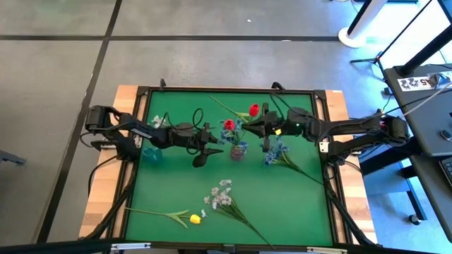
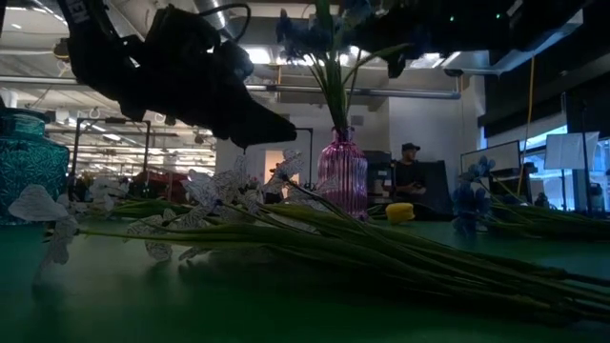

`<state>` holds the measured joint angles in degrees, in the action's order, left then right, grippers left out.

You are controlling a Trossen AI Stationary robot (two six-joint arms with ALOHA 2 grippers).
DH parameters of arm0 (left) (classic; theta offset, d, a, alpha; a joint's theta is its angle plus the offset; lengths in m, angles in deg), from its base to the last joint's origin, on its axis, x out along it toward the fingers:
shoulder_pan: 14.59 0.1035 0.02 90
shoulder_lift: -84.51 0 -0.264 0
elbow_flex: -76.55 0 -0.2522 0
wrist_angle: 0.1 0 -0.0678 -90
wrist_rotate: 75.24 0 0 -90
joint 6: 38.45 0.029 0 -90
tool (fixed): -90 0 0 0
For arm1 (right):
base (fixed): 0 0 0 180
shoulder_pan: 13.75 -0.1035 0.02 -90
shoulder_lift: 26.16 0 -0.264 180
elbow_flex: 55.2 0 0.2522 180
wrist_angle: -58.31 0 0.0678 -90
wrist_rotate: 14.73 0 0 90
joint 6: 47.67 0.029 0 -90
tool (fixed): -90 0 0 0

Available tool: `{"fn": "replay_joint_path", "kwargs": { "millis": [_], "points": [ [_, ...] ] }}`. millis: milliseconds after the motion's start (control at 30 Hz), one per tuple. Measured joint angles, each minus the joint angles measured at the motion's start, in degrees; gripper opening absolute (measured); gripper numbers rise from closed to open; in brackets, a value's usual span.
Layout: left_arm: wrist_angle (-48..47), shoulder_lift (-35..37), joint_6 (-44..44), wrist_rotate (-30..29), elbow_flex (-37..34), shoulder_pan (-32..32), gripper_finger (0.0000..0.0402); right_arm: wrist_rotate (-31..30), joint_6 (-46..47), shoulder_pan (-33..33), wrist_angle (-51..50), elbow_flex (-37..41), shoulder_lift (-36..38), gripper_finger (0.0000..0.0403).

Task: Sort flowers into vase by color
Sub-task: Put the red flower into the purple vase, then put the blue flowers into the purple vase

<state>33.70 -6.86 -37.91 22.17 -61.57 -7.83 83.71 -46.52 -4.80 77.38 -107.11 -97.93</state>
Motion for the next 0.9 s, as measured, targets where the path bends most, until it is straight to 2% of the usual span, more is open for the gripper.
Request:
{"fn": "replay_joint_path", "kwargs": {
  "millis": [133,233,367,500,633,733,900],
  "points": [
    [0.2,0.0,0.0,-0.8,0.0,0.0,0.0151,1.5,-0.2,0.0,-0.6,0.0,-1.5,0.0061],
    [-3.5,1.2,1.5,-1.0,0.2,0.0,0.0151,2.2,-1.5,0.0,-2.7,0.0,-1.5,0.0094],
    [-21.4,6.9,3.2,-5.4,4.5,-0.2,0.0151,3.5,-3.4,0.0,-13.2,-3.3,0.7,0.0151],
    [-40.0,12.8,4.8,-12.7,10.0,-1.5,0.0151,3.8,-8.4,0.0,-30.3,-9.1,3.3,0.0205],
    [-50.1,17.9,4.3,-16.1,13.2,-3.0,0.0151,1.3,-10.9,0.0,-42.7,-13.2,6.4,0.0242],
    [-53.1,21.1,2.3,-16.9,13.5,-4.2,0.0151,-2.7,-11.6,0.0,-50.0,-14.4,9.9,0.0251],
    [-49.6,22.4,-3.5,-19.4,12.7,-6.3,0.0151,-9.7,-8.7,0.0,-61.8,-14.7,16.0,0.0244]
  ]
}}
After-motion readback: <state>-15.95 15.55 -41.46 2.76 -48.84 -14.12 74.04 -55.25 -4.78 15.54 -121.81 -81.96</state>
